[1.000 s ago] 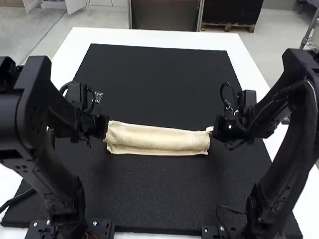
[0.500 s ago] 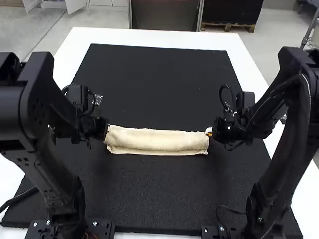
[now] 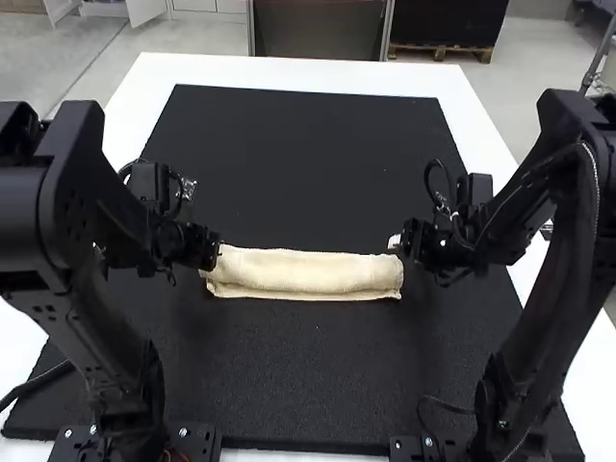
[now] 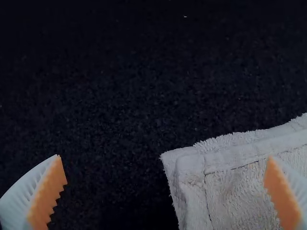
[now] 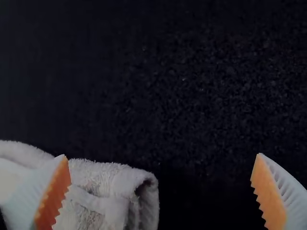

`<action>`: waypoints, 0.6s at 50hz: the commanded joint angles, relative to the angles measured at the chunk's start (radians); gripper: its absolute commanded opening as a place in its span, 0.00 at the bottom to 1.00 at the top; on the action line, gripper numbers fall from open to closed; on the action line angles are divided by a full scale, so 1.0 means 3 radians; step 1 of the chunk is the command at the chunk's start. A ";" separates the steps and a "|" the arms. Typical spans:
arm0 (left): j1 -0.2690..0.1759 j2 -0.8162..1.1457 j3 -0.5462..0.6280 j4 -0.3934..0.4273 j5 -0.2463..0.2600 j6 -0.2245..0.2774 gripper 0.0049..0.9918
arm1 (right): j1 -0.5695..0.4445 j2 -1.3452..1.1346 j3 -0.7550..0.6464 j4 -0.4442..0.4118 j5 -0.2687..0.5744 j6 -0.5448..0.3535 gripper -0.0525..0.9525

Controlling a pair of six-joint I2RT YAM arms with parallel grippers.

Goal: Fold the towel.

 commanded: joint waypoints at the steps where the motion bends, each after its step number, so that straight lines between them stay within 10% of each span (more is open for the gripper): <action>1: 0.0014 0.0032 0.0026 0.0019 -0.0022 -0.0034 0.97 | -0.0090 0.0037 0.0167 -0.0063 -0.0103 0.0053 0.92; 30: 0.0014 0.0032 0.0026 -0.0063 0.0029 -0.0034 0.97 | -0.0131 -0.0449 0.0372 -0.1029 -0.0364 -0.0182 0.91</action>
